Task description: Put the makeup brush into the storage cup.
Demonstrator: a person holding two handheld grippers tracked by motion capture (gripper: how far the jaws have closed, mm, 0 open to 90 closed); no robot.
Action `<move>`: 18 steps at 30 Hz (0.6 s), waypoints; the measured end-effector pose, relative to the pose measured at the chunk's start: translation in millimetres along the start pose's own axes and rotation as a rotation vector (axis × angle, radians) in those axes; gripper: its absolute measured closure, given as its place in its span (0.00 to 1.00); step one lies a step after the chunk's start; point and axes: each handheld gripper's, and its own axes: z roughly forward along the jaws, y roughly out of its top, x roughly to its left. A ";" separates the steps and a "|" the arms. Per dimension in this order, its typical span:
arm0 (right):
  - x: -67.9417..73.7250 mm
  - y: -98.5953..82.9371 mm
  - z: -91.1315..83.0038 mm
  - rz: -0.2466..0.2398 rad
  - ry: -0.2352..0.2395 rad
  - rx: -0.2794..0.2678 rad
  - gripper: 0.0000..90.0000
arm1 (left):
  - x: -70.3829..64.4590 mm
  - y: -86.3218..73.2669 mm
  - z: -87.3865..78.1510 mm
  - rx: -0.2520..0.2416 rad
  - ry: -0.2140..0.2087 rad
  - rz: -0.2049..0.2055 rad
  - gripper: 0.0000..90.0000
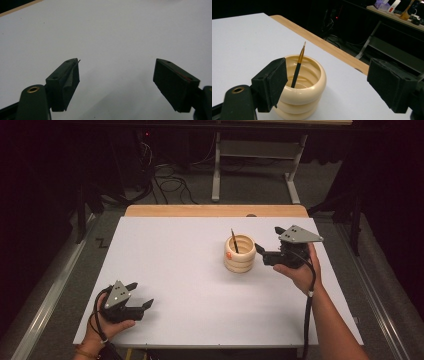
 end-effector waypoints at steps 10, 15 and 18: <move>-3.4 -8.8 -10.1 -0.020 -0.006 0.011 0.19 | -0.3 0.2 0.0 0.004 -0.002 0.003 0.24; -6.6 -14.6 -16.4 -0.022 -0.013 0.014 0.19 | -0.3 0.2 0.2 0.006 -0.003 0.002 0.25; -6.6 -16.8 -18.8 -0.036 -0.026 0.015 0.19 | -0.5 0.2 0.1 0.002 0.000 0.000 0.24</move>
